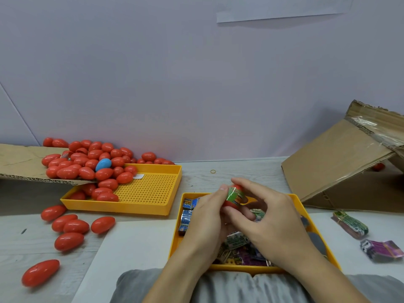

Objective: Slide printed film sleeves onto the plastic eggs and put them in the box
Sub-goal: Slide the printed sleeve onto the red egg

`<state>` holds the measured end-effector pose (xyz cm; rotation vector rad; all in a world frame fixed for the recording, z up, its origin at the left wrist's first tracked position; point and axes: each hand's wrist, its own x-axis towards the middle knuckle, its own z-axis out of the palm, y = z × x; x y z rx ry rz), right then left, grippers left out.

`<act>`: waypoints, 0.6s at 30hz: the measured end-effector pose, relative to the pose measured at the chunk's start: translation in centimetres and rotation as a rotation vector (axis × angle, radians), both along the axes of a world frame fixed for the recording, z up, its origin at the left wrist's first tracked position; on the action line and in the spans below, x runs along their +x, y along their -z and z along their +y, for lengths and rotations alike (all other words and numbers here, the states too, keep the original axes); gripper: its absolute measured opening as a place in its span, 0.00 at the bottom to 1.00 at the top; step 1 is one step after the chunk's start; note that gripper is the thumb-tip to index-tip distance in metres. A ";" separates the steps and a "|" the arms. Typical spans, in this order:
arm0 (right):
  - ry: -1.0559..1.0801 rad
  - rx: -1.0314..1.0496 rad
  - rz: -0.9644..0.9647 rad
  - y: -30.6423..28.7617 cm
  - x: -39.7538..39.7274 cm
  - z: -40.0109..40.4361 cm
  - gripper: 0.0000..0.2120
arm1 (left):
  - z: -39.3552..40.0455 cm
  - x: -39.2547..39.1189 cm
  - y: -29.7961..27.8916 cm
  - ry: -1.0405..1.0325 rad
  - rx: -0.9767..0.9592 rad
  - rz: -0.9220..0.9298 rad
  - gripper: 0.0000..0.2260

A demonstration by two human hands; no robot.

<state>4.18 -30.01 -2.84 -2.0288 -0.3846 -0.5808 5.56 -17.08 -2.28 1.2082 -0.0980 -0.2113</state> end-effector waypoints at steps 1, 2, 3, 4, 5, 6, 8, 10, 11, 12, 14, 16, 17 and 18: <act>-0.011 0.033 0.017 0.1 0.0 0.0 0.23 | 0.1 -0.1 -0.1 0.038 -0.054 0.026 0.22; -0.017 0.062 0.031 0.2 0.0 0.0 0.23 | 0.1 -0.1 -0.1 0.064 -0.078 0.033 0.22; -0.015 0.080 0.039 0.2 0.0 0.0 0.22 | 0.0 -0.1 -0.1 0.066 -0.071 0.025 0.23; -0.002 0.077 0.042 0.2 0.0 0.0 0.22 | -0.1 -0.1 0.0 0.038 -0.039 0.008 0.23; 0.020 0.052 0.044 0.1 0.0 0.0 0.21 | -0.2 -0.1 0.1 -0.015 0.005 -0.010 0.22; 0.043 0.015 0.049 0.0 -0.1 0.1 0.22 | -0.2 0.0 0.2 -0.071 0.044 -0.031 0.21; 0.076 -0.054 0.048 -0.2 -0.1 0.1 0.22 | -0.1 0.0 0.1 -0.126 0.087 -0.104 0.17; 0.085 -0.088 0.029 -0.3 0.0 0.0 0.21 | -0.1 0.0 0.1 -0.135 0.144 -0.176 0.13; 0.086 -0.093 0.022 -0.3 0.0 0.0 0.20 | -0.1 0.0 0.1 -0.137 0.170 -0.193 0.12; 0.087 -0.097 0.017 -0.3 0.0 0.0 0.19 | -0.1 0.0 0.1 -0.136 0.183 -0.195 0.12; 0.087 -0.110 0.013 -0.3 0.1 -0.1 0.20 | -0.1 -0.1 0.1 -0.116 0.166 -0.162 0.16; 0.076 -0.130 0.011 -0.2 0.1 -0.1 0.20 | -0.1 -0.1 0.0 -0.089 0.130 -0.114 0.19; 0.070 -0.141 0.004 -0.2 0.1 -0.2 0.20 | -0.1 -0.1 0.0 -0.078 0.115 -0.103 0.20; 0.065 -0.151 -0.003 -0.2 0.1 -0.2 0.20 | 0.0 -0.1 0.0 -0.069 0.099 -0.096 0.21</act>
